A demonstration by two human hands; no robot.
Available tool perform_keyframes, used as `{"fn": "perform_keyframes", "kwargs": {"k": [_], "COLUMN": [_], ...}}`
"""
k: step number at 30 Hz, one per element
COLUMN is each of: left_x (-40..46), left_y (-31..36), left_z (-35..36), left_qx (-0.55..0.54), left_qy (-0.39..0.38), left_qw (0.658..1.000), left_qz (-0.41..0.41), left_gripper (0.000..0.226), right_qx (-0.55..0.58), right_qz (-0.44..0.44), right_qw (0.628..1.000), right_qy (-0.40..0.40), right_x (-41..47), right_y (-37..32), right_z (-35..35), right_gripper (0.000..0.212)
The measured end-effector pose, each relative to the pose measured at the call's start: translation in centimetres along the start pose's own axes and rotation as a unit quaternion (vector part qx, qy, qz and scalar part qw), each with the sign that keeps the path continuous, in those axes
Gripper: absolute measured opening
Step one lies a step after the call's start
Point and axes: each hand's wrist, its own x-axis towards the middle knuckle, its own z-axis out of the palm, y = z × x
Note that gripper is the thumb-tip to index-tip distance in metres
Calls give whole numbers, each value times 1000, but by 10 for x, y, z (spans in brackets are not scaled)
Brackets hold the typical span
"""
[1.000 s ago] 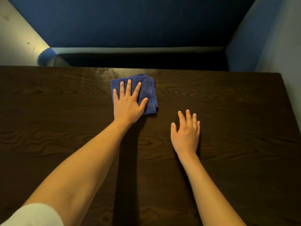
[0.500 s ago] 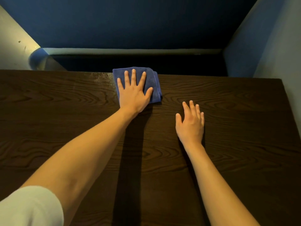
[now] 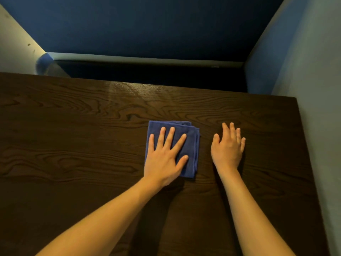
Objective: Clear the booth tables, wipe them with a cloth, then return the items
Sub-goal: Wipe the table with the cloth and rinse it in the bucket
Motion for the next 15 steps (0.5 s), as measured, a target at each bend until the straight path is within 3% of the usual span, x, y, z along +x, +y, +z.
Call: {"fn": "perform_keyframes", "kwargs": {"k": [15], "left_x": [181], "left_y": [33], "left_z": [-22], "left_qx": [11], "left_qy": [48], "left_qw": [995], "left_qz": [-90], "left_gripper": [69], "right_qx": [-36], "right_qz": [-86], "right_qw": [995], "right_qy": [-17], "right_x": [32], "right_y": [53], "right_z": [-12], "right_gripper": [55]}}
